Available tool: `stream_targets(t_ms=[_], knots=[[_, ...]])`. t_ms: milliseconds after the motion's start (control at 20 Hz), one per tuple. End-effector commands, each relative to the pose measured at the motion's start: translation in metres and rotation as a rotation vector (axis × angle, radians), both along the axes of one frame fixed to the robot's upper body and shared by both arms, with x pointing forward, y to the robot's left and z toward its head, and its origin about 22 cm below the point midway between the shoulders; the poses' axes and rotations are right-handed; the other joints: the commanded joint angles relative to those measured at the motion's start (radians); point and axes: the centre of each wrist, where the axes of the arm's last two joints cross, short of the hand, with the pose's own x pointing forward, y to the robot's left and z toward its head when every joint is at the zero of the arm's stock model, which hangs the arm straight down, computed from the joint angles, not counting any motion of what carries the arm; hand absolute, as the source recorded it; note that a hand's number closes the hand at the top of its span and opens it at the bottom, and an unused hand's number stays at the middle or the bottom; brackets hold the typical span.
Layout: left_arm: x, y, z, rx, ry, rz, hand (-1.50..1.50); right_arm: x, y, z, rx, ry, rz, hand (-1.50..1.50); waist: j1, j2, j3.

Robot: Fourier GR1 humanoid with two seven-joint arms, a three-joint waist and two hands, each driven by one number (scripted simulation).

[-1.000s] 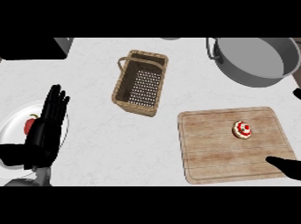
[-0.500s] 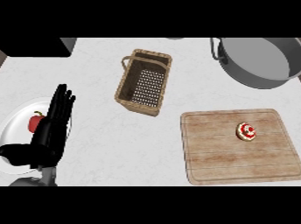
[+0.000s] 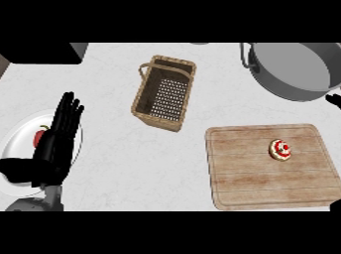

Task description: Pick the cupcake from the cutting board and place it in the basket

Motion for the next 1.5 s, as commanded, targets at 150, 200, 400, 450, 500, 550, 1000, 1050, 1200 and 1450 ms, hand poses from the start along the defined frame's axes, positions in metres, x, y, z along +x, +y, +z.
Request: stream_targets(t_ms=[150,200,400,450,500,550,1000,1050,1200,1450], knots=[[-0.005,-0.004,0.012,0.003,-0.006,-0.004,0.00,0.002,0.007,-0.039,-0.044,0.054,-0.057,-1.50,-0.005,-0.002,0.001],[-0.009,0.009,-0.010,-0.008,0.013,0.018,0.00,0.003,-0.026,-0.030,-0.053,0.079,-0.050,-1.50,-0.011,-0.002,0.001],[-0.009,-0.005,-0.004,-0.015,-0.004,0.002,0.00,0.007,0.001,-0.061,-0.026,0.060,-0.044,-1.50,-0.007,-0.002,0.001],[-0.010,0.006,-0.008,-0.001,-0.006,0.021,0.00,0.010,-0.005,-0.076,-0.023,0.059,-0.039,-1.50,-0.007,-0.001,0.001],[0.008,-0.004,0.003,0.005,0.011,0.018,0.00,0.017,-0.006,-0.054,-0.004,0.060,-0.034,-1.50,-0.008,-0.001,0.001],[0.000,-0.003,0.002,0.009,0.004,0.008,0.00,0.021,-0.004,-0.074,0.001,0.057,-0.035,-1.50,-0.006,-0.001,0.001],[-0.013,-0.011,-0.016,0.000,-0.005,0.005,0.00,0.003,-0.001,-0.111,-0.038,0.017,-0.041,-1.50,-0.009,-0.002,0.001],[0.003,-0.003,0.001,0.004,-0.008,0.009,0.00,0.026,-0.015,-0.108,-0.028,0.038,-0.025,-1.50,-0.007,-0.001,0.001],[0.002,0.004,-0.012,-0.011,0.000,0.023,0.00,0.030,-0.007,-0.121,-0.053,0.018,-0.037,-1.50,-0.006,-0.001,0.001],[-0.013,-0.002,0.005,0.012,0.004,0.008,0.00,0.028,-0.004,-0.137,-0.022,0.039,-0.057,-1.50,-0.007,-0.002,0.001]])
